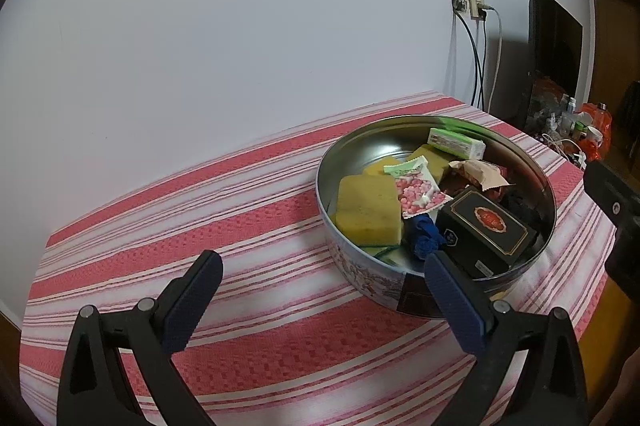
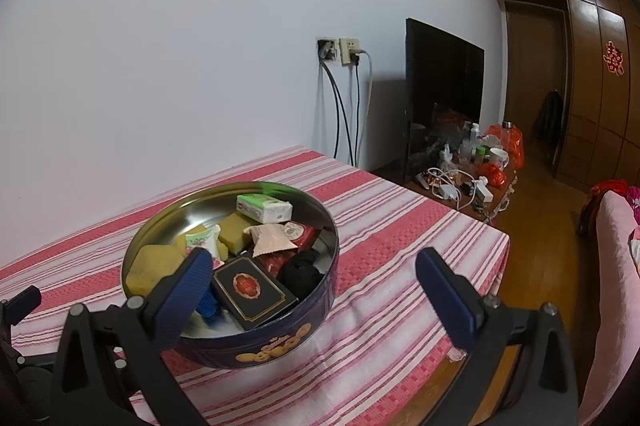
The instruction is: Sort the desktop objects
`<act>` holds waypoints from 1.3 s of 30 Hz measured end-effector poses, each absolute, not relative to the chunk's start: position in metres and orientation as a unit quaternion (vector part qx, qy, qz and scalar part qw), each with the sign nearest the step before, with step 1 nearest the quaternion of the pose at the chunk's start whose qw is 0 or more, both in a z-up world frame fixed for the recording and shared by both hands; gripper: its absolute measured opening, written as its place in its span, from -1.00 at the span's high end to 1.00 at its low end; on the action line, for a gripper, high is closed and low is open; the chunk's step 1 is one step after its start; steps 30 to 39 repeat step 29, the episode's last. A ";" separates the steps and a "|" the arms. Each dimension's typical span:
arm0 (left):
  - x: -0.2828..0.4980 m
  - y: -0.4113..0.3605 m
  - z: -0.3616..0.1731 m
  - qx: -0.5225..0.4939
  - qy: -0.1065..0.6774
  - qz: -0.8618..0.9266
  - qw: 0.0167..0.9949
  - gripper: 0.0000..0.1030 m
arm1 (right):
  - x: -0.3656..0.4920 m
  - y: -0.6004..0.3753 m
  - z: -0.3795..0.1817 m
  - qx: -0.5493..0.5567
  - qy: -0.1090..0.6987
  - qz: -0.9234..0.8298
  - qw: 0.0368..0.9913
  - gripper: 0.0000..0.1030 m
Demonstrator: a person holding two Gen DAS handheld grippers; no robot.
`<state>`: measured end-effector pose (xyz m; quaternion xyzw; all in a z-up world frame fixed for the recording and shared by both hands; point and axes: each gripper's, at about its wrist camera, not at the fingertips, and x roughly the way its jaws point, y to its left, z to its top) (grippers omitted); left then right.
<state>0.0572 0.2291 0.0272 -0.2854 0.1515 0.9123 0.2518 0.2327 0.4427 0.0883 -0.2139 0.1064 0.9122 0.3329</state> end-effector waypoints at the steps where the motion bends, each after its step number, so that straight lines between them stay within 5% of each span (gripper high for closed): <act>1: 0.058 0.230 0.027 -0.285 0.152 0.912 0.253 -0.99 | 0.233 0.443 0.088 -0.214 0.107 0.912 0.333 -0.99; 39: 0.060 0.243 0.029 -0.282 0.156 0.913 0.251 -0.99 | 0.242 0.460 0.086 -0.211 0.123 0.908 0.340 -0.99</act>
